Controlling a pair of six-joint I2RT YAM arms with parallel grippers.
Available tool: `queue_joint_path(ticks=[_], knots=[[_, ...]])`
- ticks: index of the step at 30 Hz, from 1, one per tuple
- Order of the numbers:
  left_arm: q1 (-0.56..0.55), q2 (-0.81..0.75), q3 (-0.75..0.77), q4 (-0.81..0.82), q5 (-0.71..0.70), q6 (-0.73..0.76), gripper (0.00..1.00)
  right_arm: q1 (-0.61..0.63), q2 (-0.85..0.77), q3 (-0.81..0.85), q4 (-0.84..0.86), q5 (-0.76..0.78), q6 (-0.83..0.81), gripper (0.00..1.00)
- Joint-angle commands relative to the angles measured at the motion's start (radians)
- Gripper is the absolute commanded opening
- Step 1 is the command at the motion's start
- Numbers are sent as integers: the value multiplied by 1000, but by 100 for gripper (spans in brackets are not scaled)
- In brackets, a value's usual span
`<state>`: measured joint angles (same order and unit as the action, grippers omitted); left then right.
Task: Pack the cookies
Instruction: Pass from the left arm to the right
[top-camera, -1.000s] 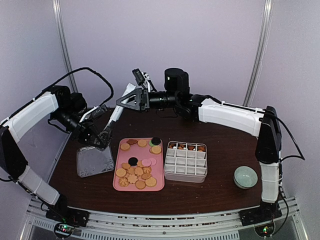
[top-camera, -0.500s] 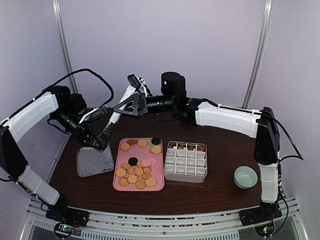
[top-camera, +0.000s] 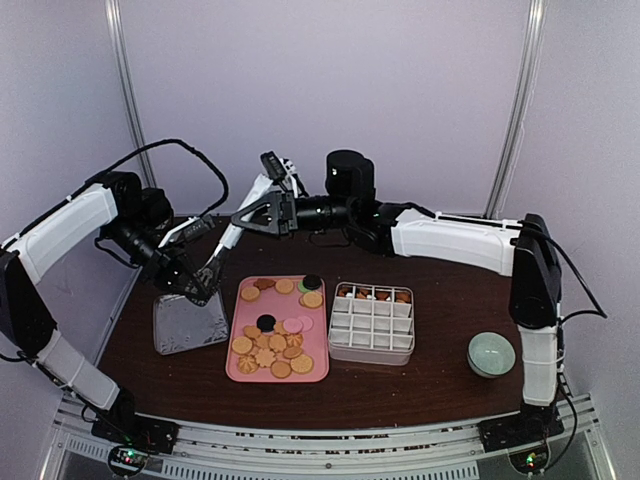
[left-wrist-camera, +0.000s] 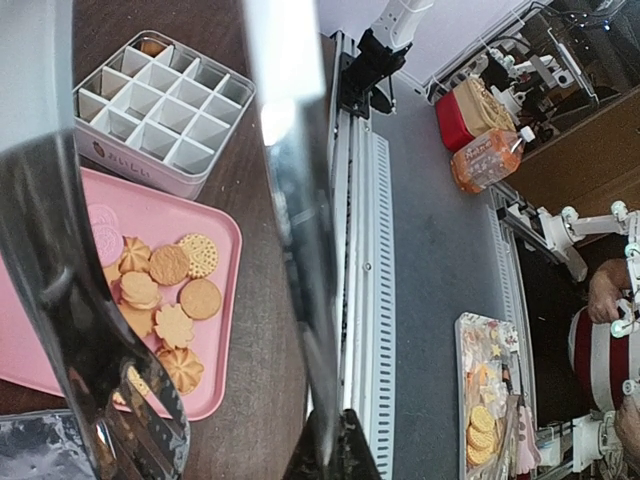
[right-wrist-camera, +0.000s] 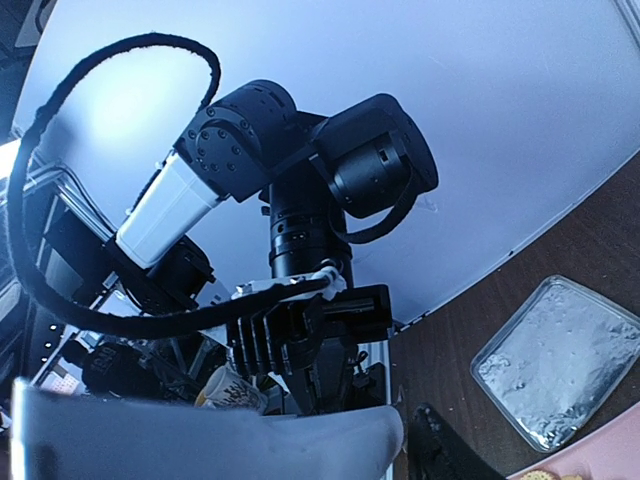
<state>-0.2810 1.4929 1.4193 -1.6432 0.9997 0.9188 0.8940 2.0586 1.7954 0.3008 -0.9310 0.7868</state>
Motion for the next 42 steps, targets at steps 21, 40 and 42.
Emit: queue_joint_path(ticks=[21, 40, 42], knots=[[-10, -9, 20, -12, 70, 53, 0, 49, -52, -26, -42, 78, -74, 52], [-10, -42, -4, 226, -126, -188, 30, 90, -175, -108, -252, 298, -243, 37], [-10, -50, -12, 253, -148, -208, 34, 94, -177, -99, -273, 324, -257, 36]])
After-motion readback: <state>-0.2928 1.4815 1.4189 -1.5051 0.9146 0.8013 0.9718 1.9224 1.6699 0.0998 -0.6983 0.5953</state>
